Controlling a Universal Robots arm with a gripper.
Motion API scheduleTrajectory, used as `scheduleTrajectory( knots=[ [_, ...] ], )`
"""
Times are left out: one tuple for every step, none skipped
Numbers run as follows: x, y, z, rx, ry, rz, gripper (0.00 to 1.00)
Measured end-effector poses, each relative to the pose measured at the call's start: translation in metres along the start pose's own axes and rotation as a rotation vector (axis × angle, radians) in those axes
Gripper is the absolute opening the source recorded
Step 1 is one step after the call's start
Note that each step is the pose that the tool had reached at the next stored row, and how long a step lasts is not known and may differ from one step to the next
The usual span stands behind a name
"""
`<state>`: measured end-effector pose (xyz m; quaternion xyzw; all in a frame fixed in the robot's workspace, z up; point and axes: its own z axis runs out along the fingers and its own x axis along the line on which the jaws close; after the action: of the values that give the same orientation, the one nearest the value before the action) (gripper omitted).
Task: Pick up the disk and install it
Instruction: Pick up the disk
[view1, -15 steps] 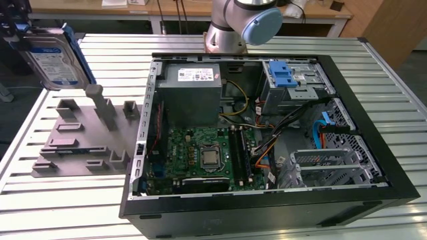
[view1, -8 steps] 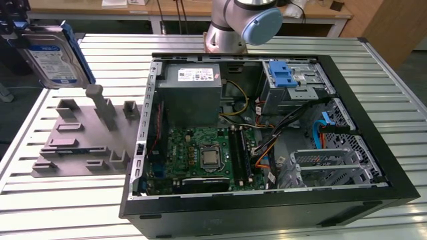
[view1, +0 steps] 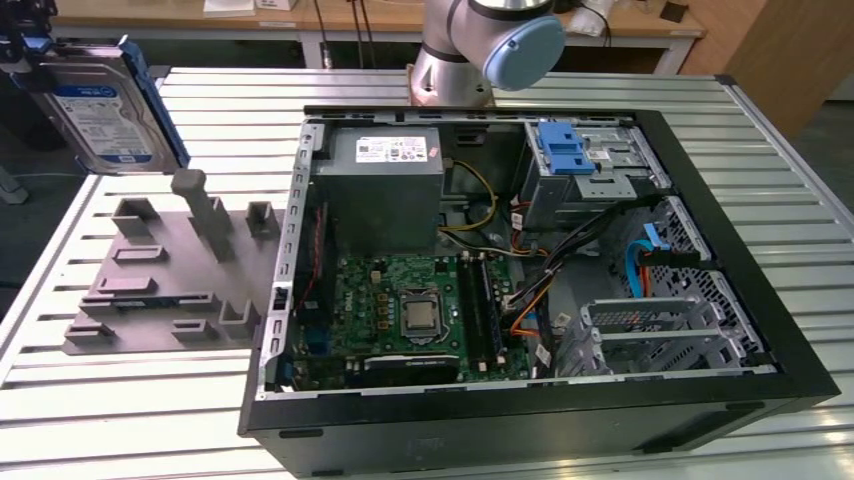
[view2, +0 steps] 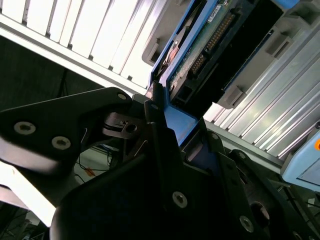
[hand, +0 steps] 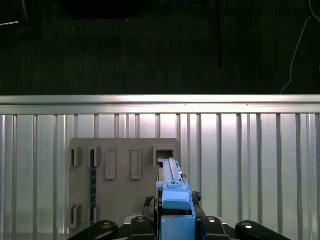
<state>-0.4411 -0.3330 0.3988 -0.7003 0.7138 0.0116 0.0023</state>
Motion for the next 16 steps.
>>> scheduleTrajectory(
  knots=[
    [0.0000,0.0000,0.0000,0.0001,0.0000,0.000,0.36],
    [0.0000,0.0000,-0.0001,0.0000,0.0000,0.000,0.36],
    [0.0000,0.0000,-0.0002,-0.0002,0.0001,0.000,0.36],
    [0.0000,0.0000,-0.0002,-0.0002,0.0001,0.000,0.36],
    [0.0000,0.0000,-0.0002,-0.0002,0.0001,0.000,0.36],
    [0.0000,0.0000,-0.0002,-0.0001,0.0001,0.000,0.36],
    [0.0000,0.0000,-0.0001,-0.0001,0.0000,0.000,0.36],
    [0.0000,0.0000,-0.0002,-0.0001,0.0000,0.000,0.36],
    [0.0000,0.0000,-0.0004,-0.0001,0.0000,0.000,0.36],
    [0.0000,0.0001,-0.0008,-0.0003,0.0001,0.000,0.36],
    [0.0000,0.0001,-0.0012,-0.0003,0.0001,0.000,0.36],
    [0.0000,0.0000,-0.0016,-0.0002,0.0000,0.000,0.36],
    [0.0000,0.0001,-0.0021,-0.0002,0.0000,0.000,0.36],
    [0.0000,0.0000,-0.0028,-0.0001,0.0000,0.000,0.36],
    [-0.0001,0.0000,-0.0038,0.0000,0.0000,0.000,0.36],
    [-0.0001,0.0001,-0.0049,0.0000,0.0001,0.000,0.36]
  ],
)
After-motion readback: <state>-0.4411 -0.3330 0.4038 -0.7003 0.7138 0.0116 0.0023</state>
